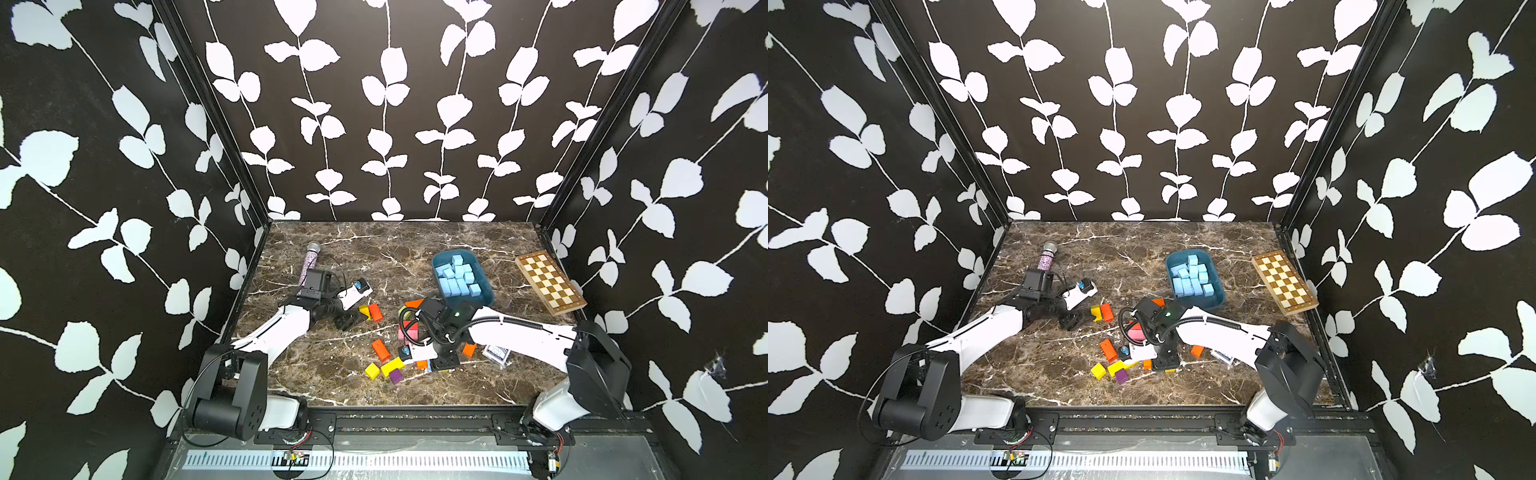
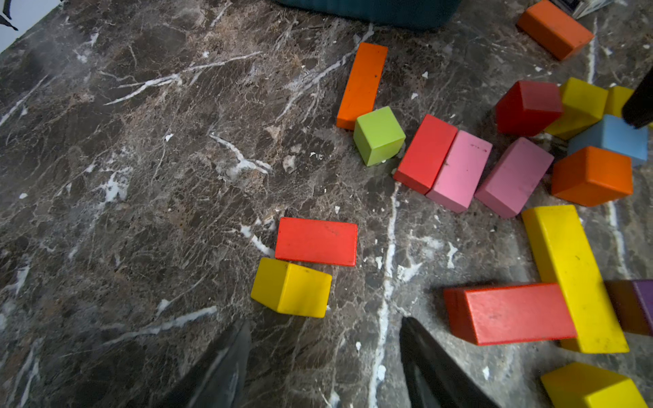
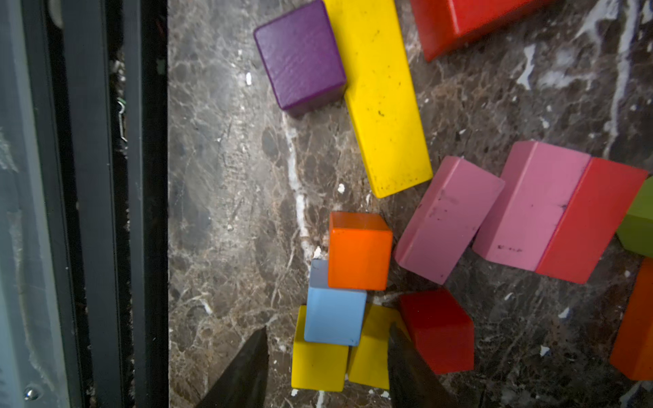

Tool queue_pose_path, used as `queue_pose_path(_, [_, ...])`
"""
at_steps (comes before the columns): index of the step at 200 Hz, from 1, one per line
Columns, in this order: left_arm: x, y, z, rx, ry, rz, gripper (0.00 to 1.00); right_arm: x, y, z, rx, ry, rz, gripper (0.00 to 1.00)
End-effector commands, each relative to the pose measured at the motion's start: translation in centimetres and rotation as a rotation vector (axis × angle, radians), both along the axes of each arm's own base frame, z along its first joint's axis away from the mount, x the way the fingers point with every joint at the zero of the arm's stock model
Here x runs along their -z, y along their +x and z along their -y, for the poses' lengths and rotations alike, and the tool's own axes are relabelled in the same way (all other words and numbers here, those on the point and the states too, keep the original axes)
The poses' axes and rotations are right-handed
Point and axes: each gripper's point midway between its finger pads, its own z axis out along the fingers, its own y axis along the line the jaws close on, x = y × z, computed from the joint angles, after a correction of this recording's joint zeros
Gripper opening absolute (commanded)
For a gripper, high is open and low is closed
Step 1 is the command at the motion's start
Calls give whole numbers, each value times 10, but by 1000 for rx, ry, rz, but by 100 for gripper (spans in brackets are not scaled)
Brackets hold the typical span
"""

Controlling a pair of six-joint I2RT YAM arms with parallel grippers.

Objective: Pick out the blue building blocks
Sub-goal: Pick up the building block from the center of the board.

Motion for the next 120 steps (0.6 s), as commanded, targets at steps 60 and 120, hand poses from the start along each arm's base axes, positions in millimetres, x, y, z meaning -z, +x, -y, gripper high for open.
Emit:
queue_pose_path(60, [-7,0,-1,-11,-19,28,69,29,-3,1,11,-71,-48,49])
queue_pose_path(120, [-7,0,0,2,-24,33,69,37,-5,2,33,-84,-74,31])
